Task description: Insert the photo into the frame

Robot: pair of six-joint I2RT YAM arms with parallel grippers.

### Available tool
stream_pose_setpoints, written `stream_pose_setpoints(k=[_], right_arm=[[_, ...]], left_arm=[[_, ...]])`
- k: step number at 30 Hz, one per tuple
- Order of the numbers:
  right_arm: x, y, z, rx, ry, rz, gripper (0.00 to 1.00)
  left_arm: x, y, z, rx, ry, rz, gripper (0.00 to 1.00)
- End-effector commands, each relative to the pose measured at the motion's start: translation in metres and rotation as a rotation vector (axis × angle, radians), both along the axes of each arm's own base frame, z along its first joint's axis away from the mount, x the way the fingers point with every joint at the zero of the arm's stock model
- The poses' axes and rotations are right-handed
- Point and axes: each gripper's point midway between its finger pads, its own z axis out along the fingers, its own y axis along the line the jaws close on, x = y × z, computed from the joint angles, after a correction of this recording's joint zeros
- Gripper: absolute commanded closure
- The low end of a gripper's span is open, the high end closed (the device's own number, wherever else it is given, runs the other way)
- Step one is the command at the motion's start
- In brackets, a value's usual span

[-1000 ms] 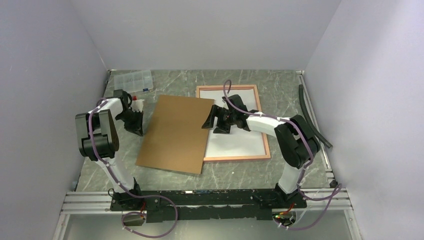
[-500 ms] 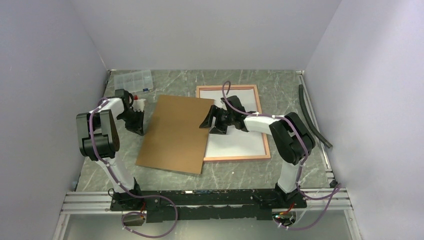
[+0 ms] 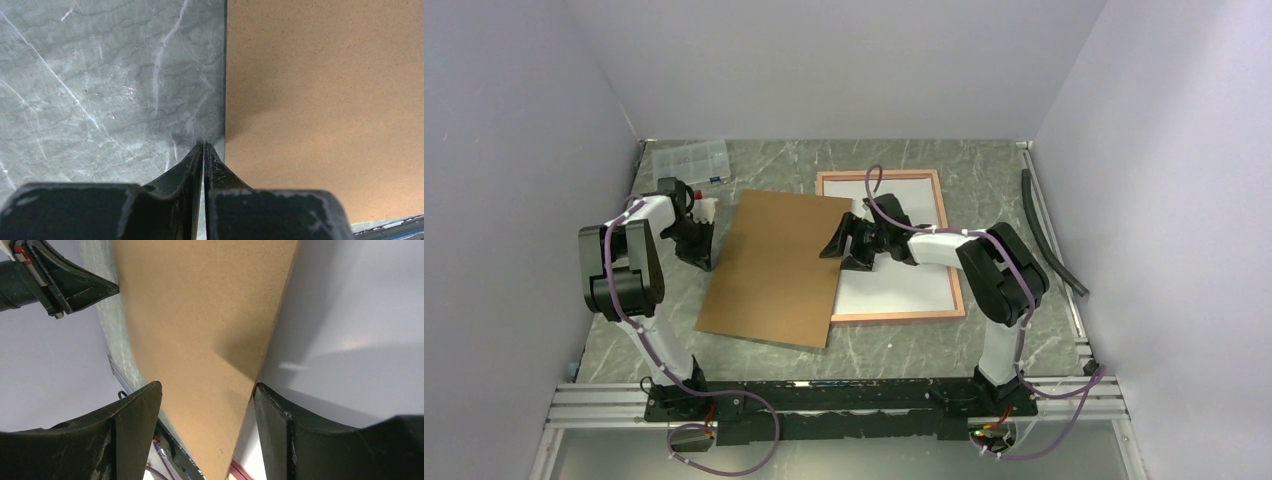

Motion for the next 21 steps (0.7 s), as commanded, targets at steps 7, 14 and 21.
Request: stream_pose_setpoints(k=[7,14,21], right_arm=[[0.009,0.028,0.048,0.156,-0.061,0.011,0.31],[-0.003,0.045,0.082,0.255,-0.093,0.044,0.34],[-0.022,0.062,0.131,0.505,-0.195,0.127,0.35]], left_arm=[[-0.003,-0.017,-0.028,-0.018,0.019,-0.045,0.89],[0.001,-0.019,-0.026,-0.03,0.008,-0.059,0.89],[0.0,-0.023,-0.026,-0.054,0.015,-0.068,0.89]])
